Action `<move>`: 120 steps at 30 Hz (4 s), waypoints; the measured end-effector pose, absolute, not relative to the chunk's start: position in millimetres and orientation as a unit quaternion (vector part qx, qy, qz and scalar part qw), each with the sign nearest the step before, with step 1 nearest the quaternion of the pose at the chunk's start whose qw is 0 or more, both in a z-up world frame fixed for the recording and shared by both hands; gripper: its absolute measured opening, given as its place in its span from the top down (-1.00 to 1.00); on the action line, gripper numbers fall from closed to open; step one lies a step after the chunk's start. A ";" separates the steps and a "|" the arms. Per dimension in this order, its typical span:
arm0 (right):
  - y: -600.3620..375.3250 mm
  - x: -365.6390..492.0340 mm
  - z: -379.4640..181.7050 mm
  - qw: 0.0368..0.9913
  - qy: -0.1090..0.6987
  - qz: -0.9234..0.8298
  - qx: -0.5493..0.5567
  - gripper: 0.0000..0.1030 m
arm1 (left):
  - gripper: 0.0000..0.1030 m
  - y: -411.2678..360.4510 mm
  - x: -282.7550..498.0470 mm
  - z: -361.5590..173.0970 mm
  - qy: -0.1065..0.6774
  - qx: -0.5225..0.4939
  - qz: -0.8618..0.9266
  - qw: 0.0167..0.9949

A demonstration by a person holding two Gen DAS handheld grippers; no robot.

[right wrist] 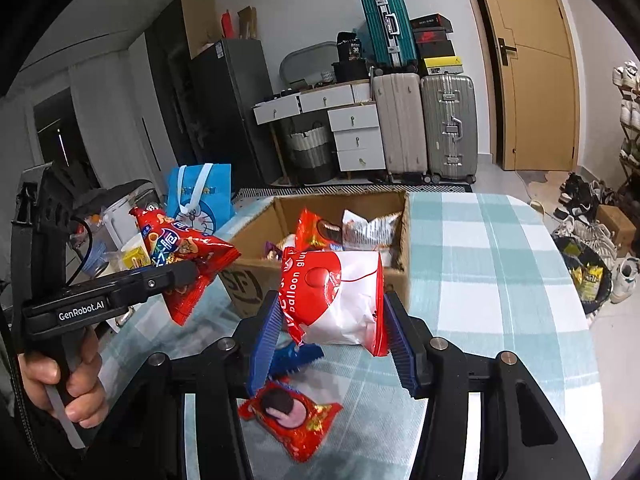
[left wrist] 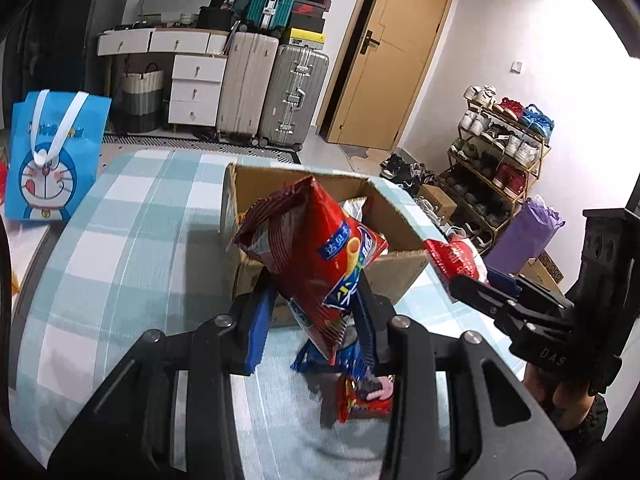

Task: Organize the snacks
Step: 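Carry both bags into the cardboard box and open both grippers, then withdraw both tools toward the blue and red Oreo packs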

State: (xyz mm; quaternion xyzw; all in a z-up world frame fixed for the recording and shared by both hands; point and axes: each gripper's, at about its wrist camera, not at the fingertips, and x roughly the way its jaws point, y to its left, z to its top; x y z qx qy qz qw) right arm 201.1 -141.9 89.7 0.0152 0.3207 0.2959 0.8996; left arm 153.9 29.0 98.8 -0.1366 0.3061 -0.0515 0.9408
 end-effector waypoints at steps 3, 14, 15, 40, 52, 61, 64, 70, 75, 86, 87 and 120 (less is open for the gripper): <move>-137.7 206.9 92.9 0.899 0.319 0.299 0.015 0.01 | 0.34 28.1 160.8 104.6 0.302 -0.130 -0.049 0.943; -126.3 234.1 98.5 0.900 0.322 0.294 0.017 0.01 | 0.34 28.7 192.1 116.9 0.302 -0.115 -0.037 0.946; -125.9 236.6 99.4 0.901 0.320 0.292 0.016 0.01 | 0.34 28.6 195.5 117.4 0.302 -0.115 -0.037 0.946; -96.5 306.9 85.5 0.896 0.339 0.286 0.020 0.01 | 0.34 31.4 298.5 75.0 0.342 -0.115 -0.016 0.932; -88.1 330.7 63.6 0.892 0.354 0.281 0.020 0.01 | 0.33 25.7 323.3 59.7 0.353 -0.099 -0.007 0.930; -91.8 344.9 58.3 0.893 0.354 0.275 0.031 0.00 | 0.33 22.3 334.7 54.0 0.360 -0.082 0.001 0.929; -90.9 346.4 58.3 0.891 0.356 0.280 0.028 -0.11 | 0.19 22.5 332.1 54.8 0.362 -0.080 0.000 0.929; -97.2 328.1 64.6 0.896 0.342 0.283 0.008 -0.38 | -0.54 23.8 308.8 66.1 0.351 -0.087 -0.006 0.932; -116.2 301.1 73.2 0.903 0.327 0.278 0.012 -0.96 | -0.94 24.2 276.5 74.1 0.340 -0.074 0.005 0.938; -152.6 264.6 67.0 0.897 0.357 0.256 0.041 -0.99 | -0.99 41.0 210.1 73.7 0.337 -0.097 0.023 0.936; -154.0 262.3 63.6 0.893 0.367 0.257 0.043 -0.99 | -0.99 42.3 204.8 71.5 0.341 -0.100 0.023 0.935; -95.7 198.2 -18.4 0.839 0.473 0.269 -0.021 -0.99 | -0.99 43.0 154.3 12.9 0.394 -0.111 0.033 0.912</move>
